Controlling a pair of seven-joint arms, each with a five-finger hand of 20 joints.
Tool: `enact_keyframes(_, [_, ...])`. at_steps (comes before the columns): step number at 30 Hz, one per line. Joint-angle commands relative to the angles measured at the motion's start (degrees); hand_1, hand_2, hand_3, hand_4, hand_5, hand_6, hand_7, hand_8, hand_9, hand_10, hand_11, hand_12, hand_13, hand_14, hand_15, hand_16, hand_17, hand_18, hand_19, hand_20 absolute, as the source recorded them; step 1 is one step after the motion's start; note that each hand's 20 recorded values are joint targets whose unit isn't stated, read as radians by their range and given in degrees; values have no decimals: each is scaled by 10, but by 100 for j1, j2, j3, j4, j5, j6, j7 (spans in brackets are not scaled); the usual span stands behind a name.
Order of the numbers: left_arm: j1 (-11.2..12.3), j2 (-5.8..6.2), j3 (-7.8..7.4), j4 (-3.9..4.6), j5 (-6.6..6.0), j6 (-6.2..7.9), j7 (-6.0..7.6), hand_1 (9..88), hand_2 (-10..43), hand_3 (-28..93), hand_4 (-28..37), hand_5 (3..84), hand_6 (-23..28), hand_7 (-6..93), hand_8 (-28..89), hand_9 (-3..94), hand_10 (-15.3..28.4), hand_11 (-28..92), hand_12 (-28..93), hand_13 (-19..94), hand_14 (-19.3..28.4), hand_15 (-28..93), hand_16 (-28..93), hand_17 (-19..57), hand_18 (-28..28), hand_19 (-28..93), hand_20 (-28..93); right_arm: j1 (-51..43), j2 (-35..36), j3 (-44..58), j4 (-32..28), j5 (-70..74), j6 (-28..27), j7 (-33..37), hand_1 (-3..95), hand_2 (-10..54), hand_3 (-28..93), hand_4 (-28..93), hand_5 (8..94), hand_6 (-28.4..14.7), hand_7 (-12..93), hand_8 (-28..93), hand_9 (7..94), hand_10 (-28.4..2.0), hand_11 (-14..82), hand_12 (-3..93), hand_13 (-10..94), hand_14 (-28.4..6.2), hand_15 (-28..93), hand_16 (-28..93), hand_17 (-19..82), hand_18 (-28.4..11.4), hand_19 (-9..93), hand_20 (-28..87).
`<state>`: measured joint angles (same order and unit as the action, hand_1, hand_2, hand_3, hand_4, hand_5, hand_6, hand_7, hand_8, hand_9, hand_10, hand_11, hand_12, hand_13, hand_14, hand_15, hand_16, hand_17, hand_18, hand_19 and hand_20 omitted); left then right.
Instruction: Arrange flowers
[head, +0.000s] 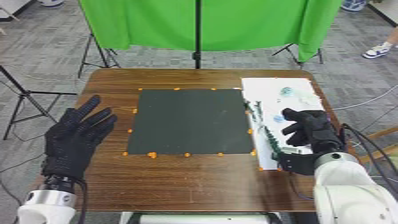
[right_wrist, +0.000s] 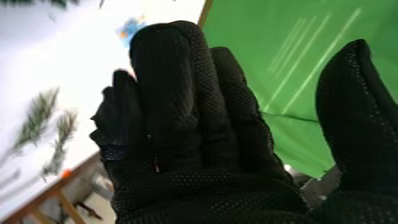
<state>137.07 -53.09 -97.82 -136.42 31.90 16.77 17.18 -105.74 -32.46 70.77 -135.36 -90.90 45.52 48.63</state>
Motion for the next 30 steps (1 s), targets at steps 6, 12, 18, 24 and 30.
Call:
enact_keyframes(6, [68,7,26,-26,-15,78,-57,180,86,746,-283,348,78,136,-105,302,195,222,94,206,256,345,-54,-118,197,443,75,512,65,-652,146,-1853,-1384,1557,287,-26,696,-218,645,-89,192,-122,742,-184,358,170,750,-127,721,129,513,-197,932,456])
enact_keyframes(12, [58,7,39,-26,-17,83,-95,180,86,747,-283,348,78,137,-105,303,196,222,94,207,256,348,-55,-118,197,444,76,692,-38,-809,234,-2141,-2339,1878,290,-36,689,-214,654,-93,191,-118,753,-185,386,178,763,-121,731,136,531,-197,932,483])
enact_keyframes(18, [55,10,38,-12,-24,66,-84,182,88,745,-283,350,79,139,-106,303,195,223,93,208,256,348,-56,-118,198,444,76,876,-178,-964,345,-2205,-3504,2206,296,-46,679,-210,686,-91,193,-113,789,-177,436,195,797,-104,750,146,564,-205,932,510])
enact_keyframes(24, [50,29,56,-14,-31,87,-99,182,88,746,-283,351,80,142,-107,303,195,225,93,208,256,349,-56,-118,198,444,77,1064,-200,-1253,466,-2293,-3907,2345,306,-58,671,-211,700,-96,205,-105,785,-178,441,199,792,-107,750,153,561,-208,932,507])
enact_keyframes(30, [-2,35,94,12,-37,71,-93,182,88,746,-283,353,81,145,-109,303,195,228,92,209,255,349,-56,-118,198,444,77,1282,-208,-1572,553,-2455,-4281,2479,312,-66,666,-211,704,-98,235,-98,776,-180,443,200,786,-110,746,155,555,-210,932,493])
